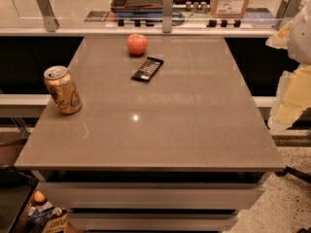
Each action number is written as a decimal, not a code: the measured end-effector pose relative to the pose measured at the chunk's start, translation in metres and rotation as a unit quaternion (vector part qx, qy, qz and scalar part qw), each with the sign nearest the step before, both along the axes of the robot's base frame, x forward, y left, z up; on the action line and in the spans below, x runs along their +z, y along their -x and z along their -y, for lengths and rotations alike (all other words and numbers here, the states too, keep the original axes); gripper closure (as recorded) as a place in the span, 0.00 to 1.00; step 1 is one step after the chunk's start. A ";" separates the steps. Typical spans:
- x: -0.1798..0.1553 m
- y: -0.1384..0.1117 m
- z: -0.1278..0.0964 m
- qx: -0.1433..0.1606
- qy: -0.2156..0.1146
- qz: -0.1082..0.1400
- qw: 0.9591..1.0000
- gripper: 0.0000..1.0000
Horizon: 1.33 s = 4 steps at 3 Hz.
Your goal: Pick apple
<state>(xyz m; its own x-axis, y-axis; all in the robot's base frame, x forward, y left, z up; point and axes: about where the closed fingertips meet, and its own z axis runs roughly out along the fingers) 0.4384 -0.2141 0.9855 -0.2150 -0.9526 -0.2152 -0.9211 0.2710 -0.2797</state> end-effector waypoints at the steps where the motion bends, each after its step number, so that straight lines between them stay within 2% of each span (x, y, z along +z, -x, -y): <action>1: 0.000 0.000 0.000 0.000 0.000 0.000 1.000 0.00; 2: 0.003 -0.011 -0.003 -0.012 -0.024 0.014 1.000 0.00; 3: 0.004 -0.030 -0.012 -0.047 -0.065 0.028 0.996 0.00; 4: 0.003 -0.049 -0.027 -0.104 -0.108 0.046 0.988 0.00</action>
Offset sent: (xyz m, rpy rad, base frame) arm 0.0276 0.0047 0.0037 0.1165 -0.0500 -0.0587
